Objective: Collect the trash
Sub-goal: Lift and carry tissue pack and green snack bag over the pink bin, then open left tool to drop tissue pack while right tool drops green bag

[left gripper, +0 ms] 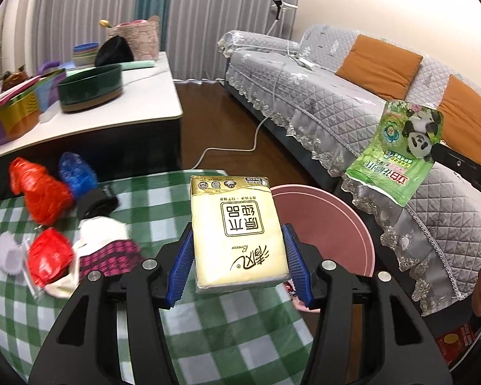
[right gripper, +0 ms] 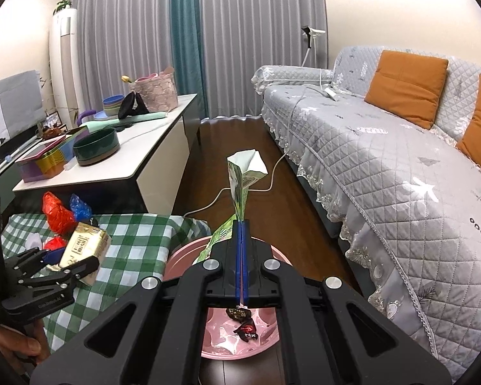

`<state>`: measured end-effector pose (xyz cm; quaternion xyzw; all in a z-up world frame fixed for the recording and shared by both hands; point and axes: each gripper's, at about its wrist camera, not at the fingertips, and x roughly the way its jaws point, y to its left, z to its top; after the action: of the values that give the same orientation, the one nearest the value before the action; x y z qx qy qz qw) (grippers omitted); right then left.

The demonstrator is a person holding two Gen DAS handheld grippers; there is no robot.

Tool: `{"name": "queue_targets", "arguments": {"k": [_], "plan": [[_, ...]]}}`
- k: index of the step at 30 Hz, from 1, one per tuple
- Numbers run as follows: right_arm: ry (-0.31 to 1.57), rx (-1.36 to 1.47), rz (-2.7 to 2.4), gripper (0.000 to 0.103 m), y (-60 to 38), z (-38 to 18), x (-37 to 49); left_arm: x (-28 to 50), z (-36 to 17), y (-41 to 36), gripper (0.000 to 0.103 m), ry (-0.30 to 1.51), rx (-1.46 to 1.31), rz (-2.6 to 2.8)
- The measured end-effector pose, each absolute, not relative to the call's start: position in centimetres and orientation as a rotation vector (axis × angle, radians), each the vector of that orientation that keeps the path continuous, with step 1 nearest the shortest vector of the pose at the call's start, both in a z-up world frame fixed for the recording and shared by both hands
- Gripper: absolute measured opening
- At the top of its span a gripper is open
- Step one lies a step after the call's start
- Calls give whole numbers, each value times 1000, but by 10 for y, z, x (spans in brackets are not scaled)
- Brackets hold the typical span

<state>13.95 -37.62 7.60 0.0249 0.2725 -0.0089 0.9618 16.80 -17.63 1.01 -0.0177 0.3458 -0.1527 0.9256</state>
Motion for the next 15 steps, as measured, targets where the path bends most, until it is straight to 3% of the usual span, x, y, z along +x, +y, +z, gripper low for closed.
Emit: {"name": "queue_targets", "arguments": {"k": [15], "plan": [[598, 62, -42, 0, -386, 63, 164, 205, -10, -222, 53, 744, -7, -390]]}}
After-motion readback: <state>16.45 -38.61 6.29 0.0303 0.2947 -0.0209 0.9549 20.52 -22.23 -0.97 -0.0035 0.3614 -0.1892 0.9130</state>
